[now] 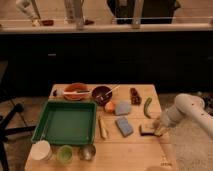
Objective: Wipe table surface with eraser
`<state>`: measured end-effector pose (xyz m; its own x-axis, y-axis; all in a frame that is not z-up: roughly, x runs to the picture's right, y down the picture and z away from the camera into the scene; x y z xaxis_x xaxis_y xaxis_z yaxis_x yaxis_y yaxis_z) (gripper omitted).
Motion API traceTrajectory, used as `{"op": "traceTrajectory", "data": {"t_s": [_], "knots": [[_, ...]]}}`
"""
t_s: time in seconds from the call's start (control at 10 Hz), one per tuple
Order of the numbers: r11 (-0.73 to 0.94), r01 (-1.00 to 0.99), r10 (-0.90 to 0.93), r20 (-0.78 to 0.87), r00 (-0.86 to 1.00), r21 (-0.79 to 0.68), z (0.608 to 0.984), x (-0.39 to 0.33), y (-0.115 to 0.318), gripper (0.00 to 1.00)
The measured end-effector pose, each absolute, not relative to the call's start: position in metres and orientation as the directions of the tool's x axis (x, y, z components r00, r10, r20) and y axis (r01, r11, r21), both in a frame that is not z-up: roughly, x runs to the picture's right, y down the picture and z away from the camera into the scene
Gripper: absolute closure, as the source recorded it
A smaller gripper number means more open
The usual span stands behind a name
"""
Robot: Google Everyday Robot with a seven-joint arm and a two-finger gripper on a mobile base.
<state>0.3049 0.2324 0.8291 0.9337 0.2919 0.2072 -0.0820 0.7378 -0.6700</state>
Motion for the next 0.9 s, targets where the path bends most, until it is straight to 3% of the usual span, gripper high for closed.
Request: {"op": "traceTrajectory", "data": {"t_s": [0.1, 0.2, 0.9], "knots": [[0.743, -0.074, 0.276, 0.205, 0.939, -0.665, 0.828, 0.302, 0.23, 0.98], [0.747, -0.07, 0.267, 0.202, 0.942, -0.661, 0.827, 0.3, 0.228, 1.0], [0.795, -0.013, 0.147, 0.172, 0.974, -0.607, 0.804, 0.291, 0.21, 1.0]]}}
